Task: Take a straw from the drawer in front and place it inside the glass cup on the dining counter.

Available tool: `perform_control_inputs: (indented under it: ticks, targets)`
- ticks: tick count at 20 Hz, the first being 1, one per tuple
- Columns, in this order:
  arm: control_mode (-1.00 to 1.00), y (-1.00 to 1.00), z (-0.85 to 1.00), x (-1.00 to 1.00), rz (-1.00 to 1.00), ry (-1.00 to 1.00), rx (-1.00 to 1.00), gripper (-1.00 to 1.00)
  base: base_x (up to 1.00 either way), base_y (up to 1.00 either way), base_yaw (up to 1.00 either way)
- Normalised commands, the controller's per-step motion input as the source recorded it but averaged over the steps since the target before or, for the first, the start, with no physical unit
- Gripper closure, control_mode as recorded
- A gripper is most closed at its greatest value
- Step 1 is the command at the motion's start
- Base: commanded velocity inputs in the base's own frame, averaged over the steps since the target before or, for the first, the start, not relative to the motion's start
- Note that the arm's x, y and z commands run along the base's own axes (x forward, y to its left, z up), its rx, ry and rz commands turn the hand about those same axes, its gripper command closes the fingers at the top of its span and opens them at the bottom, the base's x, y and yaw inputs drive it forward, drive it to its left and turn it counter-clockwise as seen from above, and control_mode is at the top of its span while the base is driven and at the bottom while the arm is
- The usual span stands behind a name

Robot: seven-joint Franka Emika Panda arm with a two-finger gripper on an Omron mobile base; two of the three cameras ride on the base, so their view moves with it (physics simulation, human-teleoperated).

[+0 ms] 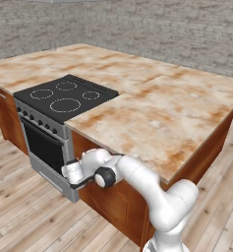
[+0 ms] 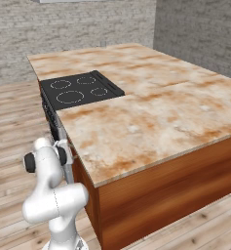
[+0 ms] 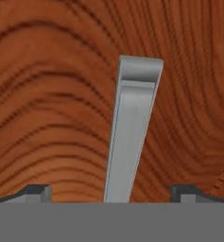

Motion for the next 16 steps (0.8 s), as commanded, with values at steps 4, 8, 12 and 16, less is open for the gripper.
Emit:
perform_control_inputs:
  ticks: [4, 8, 12, 16]
  targets:
    - [-1.0, 0.0, -0.21, 0.25, -0.02, 0.0, -0.02, -1.0, 0.0, 0.0, 0.0]
    - [-1.0, 0.0, -0.16, 0.23, -0.02, 0.0, 0.0, -1.0, 0.0, 0.0, 0.0]
    - [-1.0, 0.0, -0.12, 0.26, -0.02, 0.0, 0.0, -1.0, 0.0, 0.0, 0.0]
    - [-1.0, 0.0, -0.05, 0.32, -0.02, 0.0, 0.0, -1.0, 0.0, 0.0, 0.0]
